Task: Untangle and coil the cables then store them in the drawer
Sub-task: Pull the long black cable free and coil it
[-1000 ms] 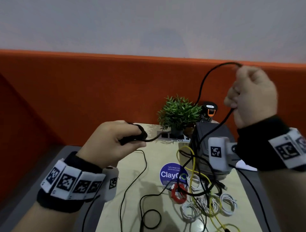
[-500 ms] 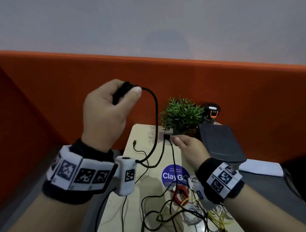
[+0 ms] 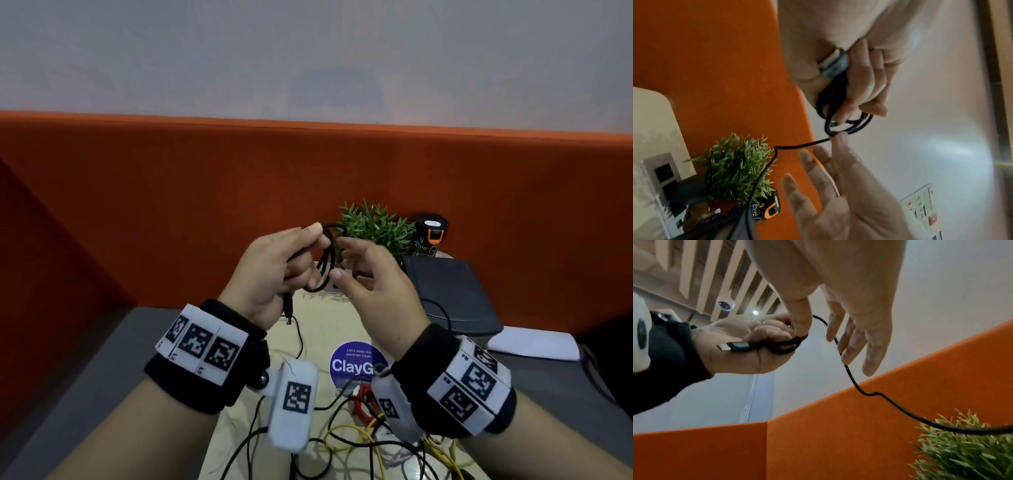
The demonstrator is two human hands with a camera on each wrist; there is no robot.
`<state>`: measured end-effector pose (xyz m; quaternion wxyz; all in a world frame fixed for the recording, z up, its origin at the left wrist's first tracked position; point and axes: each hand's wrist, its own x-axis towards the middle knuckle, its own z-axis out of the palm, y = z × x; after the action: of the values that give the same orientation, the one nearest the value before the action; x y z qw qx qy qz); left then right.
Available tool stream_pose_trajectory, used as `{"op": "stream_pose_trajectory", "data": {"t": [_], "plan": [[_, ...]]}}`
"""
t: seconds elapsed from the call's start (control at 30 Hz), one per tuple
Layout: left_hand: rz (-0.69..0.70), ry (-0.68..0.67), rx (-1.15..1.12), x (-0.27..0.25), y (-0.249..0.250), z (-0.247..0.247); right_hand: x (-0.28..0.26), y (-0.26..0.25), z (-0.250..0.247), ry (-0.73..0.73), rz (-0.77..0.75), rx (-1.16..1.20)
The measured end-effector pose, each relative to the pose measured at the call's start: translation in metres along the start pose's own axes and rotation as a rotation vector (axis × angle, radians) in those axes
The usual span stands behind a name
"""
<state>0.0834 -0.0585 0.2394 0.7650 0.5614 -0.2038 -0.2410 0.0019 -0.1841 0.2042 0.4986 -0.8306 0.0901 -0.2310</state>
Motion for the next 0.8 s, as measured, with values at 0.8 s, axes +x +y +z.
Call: {"op": "stream_pose_trajectory", "data": {"t": [0.8], "plan": [[-0.022,-0.117,-0.549,0.004,0.020,-0.007,-0.015,0.034,0.033,-0.337,-0.093,-0.288]]}}
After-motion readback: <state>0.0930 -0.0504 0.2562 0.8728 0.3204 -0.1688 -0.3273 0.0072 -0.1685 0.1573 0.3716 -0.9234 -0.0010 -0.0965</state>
